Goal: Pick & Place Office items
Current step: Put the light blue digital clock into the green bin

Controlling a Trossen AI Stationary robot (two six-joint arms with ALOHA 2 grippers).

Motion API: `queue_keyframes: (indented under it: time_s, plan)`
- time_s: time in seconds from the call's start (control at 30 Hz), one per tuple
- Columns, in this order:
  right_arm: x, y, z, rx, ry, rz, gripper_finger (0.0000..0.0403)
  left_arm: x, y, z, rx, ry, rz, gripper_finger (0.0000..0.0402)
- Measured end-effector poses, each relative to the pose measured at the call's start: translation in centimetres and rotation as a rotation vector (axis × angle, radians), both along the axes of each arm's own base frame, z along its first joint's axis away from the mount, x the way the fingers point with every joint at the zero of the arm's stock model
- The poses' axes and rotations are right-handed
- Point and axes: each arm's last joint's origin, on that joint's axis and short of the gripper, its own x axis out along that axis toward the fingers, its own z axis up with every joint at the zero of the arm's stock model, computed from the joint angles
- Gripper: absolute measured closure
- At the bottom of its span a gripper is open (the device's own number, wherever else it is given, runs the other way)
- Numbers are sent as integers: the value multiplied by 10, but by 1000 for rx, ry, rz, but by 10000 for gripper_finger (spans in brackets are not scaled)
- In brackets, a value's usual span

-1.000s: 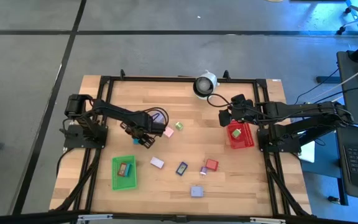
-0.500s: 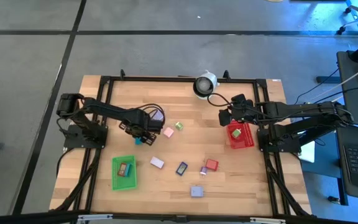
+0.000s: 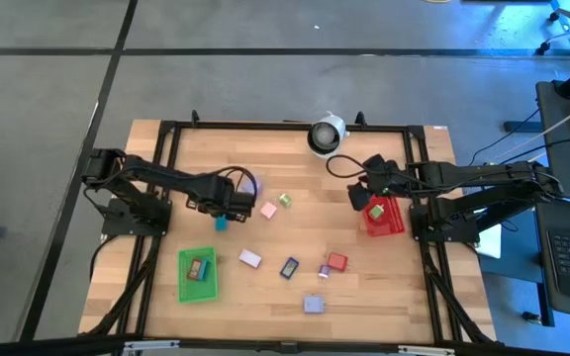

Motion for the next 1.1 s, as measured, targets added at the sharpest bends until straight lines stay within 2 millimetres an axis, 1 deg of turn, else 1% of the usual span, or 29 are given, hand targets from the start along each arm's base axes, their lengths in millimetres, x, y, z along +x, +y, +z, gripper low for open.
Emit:
queue_keyframes:
  time_s: [0.27, 0.37, 0.5, 0.6, 0.67, 0.77, 0.9, 1.0, 1.1]
  plan:
    - [0, 1, 0, 15, 0, 11, 156, 0, -9, 0, -17, -12, 33, 198]
    - [0, 0, 0, 15, 0, 10, 156, -1, -11, 0, 6, -16, 44, 197]
    - [0, 0, 0, 15, -1, 10, 156, -8, -17, 3, 47, 34, 36, 194]
    - [0, 0, 0, 15, 0, 10, 156, -7, -19, 3, 72, 19, 25, 194]
    - [0, 0, 0, 15, -1, 10, 156, -11, -19, 2, 79, 57, 21, 194]
    - [0, 0, 0, 15, 0, 10, 157, -15, -18, -3, 93, 73, 43, 193]
    - [0, 0, 0, 15, -1, 10, 157, -18, -17, -13, 104, 47, 104, 193]
    - [0, 0, 0, 14, -1, 9, 157, -19, -17, -22, 81, -1, 112, 192]
    - [0, 0, 0, 14, -1, 9, 157, -22, -16, -30, 39, -58, 128, 179]
